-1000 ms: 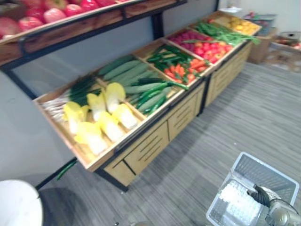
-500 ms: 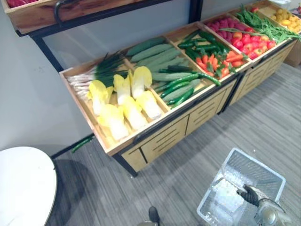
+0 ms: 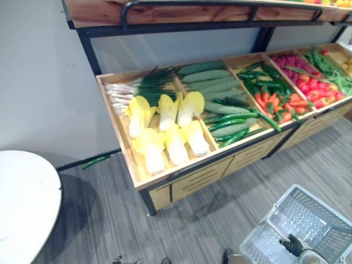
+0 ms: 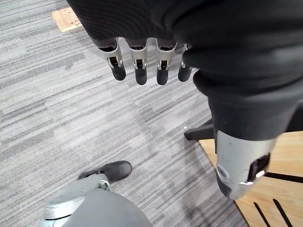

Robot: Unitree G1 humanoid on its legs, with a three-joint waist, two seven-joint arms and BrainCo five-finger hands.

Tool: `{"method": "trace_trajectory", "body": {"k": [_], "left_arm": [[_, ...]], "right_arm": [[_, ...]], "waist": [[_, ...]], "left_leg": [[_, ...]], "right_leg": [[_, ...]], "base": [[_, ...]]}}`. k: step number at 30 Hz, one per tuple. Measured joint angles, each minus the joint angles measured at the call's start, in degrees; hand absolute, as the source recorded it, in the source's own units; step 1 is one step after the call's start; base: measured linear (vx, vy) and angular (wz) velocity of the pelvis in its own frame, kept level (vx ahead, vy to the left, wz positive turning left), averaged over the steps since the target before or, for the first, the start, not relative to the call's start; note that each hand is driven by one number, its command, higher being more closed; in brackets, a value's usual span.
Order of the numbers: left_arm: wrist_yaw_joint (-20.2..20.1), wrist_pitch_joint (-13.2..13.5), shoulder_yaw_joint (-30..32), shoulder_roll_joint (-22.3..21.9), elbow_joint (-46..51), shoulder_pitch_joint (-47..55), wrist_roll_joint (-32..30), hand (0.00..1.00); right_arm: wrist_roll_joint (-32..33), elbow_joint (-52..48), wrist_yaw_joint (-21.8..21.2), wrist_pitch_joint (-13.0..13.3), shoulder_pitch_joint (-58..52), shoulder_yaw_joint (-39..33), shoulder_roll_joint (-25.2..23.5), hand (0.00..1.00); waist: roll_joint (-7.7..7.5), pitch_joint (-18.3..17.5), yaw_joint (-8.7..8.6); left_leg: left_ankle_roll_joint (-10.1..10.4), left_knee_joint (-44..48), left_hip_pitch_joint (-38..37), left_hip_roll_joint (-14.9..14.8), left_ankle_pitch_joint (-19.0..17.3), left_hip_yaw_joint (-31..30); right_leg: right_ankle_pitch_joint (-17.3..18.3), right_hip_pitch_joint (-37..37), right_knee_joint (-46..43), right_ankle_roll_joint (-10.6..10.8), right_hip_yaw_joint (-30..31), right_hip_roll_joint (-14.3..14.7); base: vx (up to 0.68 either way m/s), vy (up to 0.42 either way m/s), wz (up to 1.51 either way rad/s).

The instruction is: Pick vegetable in the basket

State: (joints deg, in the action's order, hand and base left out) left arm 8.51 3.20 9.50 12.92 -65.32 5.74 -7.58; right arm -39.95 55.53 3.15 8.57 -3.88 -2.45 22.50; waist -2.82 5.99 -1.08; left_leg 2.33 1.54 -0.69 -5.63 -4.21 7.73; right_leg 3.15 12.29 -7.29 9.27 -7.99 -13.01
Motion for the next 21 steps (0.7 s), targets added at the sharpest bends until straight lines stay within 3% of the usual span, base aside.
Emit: {"method": "trace_trajectory", "body": {"k": [2, 3, 4, 5, 6, 7, 10, 15, 17, 18, 21], "left_arm": [[0.0, 0.04, 0.0, 0.08, 0.03, 0.01, -0.05, 0.0], [0.0, 0.01, 0.02, 0.96, -0.1, 0.05, -0.17, 0.0], [0.01, -0.04, 0.17, 0.2, -0.3, -0.21, -0.24, 0.0], [-0.17, 0.06, 0.2, -1.87, -0.27, 0.0, -0.28, 0.0], [-0.19, 0.05, 0.2, -2.73, -0.29, 0.16, -0.29, 0.0], [-0.21, -0.01, 0.33, -4.22, -0.68, 0.43, -0.4, 0.0], [-0.18, -0.03, 3.34, -4.44, -0.59, 0.42, -0.24, 0.0], [1.99, -0.11, 14.23, -4.58, 0.05, 0.01, 5.38, 0.0], [2.9, -0.12, 17.4, -4.81, 0.37, -0.39, 7.79, 0.0], [4.0, -0.16, 20.46, -5.34, 0.4, -0.96, 10.51, 0.0], [7.09, 0.29, 25.07, -6.52, 2.01, -2.1, 15.92, 0.0]], "right_arm": [[0.01, -0.04, 0.0, -0.18, -0.04, -0.43, -0.6, 1.0], [0.02, -0.05, 0.01, -0.35, -0.81, -0.74, -1.34, 1.0], [0.08, -0.04, 0.11, -0.55, -0.88, -1.32, -1.13, 1.0], [0.11, -0.49, 0.12, -0.7, -0.88, -2.2, -0.19, 1.0], [0.1, -0.61, 0.1, -0.76, -0.83, -2.24, 0.29, 1.0], [0.08, -0.82, 0.06, -0.79, 0.0, -2.26, 0.82, 1.0], [0.66, -0.73, -0.05, -0.33, -0.2, -2.35, 0.78, 1.0], [4.4, 1.73, 0.14, 0.23, -2.31, -8.67, -0.68, 1.0], [6.71, 3.12, 0.19, 0.02, -3.61, -11.89, -1.14, 1.0], [8.38, 4.17, 0.22, -0.59, -3.95, -14.32, -1.14, 1.0], [9.61, 6.32, 0.19, -1.33, -4.08, -17.78, -1.55, 1.0]], "waist": [[-1.02, 0.23, -0.22], [-2.19, 0.52, -0.28], [-1.74, 0.81, -0.25], [1.3, 0.51, -0.09], [2.62, 0.59, 0.06], [4.9, 0.48, 0.07], [5.18, 0.31, -0.23], [2.0, 0.55, -0.45], [1.79, 0.55, -0.41], [3.17, 0.1, -0.48], [4.7, 0.23, -0.53]], "left_leg": [[1.91, 1.06, -0.31, 0.18, -1.31, -1.58], [3.69, 1.45, -0.56, 0.53, -2.6, -2.61], [4.43, 1.75, -0.6, -0.41, -3.22, -3.32], [5.62, 1.41, -0.29, -3.41, -3.38, -3.51], [6.2, 1.13, -0.25, -4.69, -3.22, -3.58], [7.76, -0.25, -0.45, -7.16, -1.31, -3.26], [9.22, -1.86, -0.69, -8.5, 4.38, -2.72], [8.05, 3.54, 0.71, -7.59, 11.93, 1.1], [7.33, 2.44, 0.55, -7.36, 14.07, 4.74], [6.55, 0.08, 0.42, -7.42, 14.88, 5.93], [6.31, -3.28, -0.71, -7.62, 15.07, 6.54]], "right_leg": [[-2.64, -0.96, 2.27, -0.11, 1.03, -0.42], [-5.46, -1.88, 1.86, -1.78, 0.54, -0.96], [-5.89, -1.78, 0.68, -0.91, -0.07, -0.27], [-4.81, -1.94, 0.64, -2.31, -2.02, 2.41], [-4.41, -2.04, 0.92, -2.89, -2.64, 3.55], [-3.68, -2.16, 1.2, -4.09, -4.07, 5.94], [-2.95, -3.32, 1.11, -5.66, -6.13, 7.22], [-1.17, -8.6, 1.98, -7.02, -10.33, 5.66], [-1.14, -9.96, 3.32, -7.06, -11.58, 5.51], [-1.15, -9.56, 3.69, -7.08, -12.19, 6.01], [-1.19, -9.39, 4.32, -7.12, -12.52, 6.75]], "base": [[0.2, -0.281, 0.59], [0.11, -0.291, 0.58], [0.14, -0.349, 0.5], [0.14, -0.264, 0.22], [0.26, -0.334, 0.19], [0.25, -0.264, 0.19], [0.21, -0.249, 0.33], [0.11, -0.161, 0.38], [0.05, -0.085, 0.49], [0.02, -0.058, 0.37], [-0.01, -0.009, 0.1]]}}
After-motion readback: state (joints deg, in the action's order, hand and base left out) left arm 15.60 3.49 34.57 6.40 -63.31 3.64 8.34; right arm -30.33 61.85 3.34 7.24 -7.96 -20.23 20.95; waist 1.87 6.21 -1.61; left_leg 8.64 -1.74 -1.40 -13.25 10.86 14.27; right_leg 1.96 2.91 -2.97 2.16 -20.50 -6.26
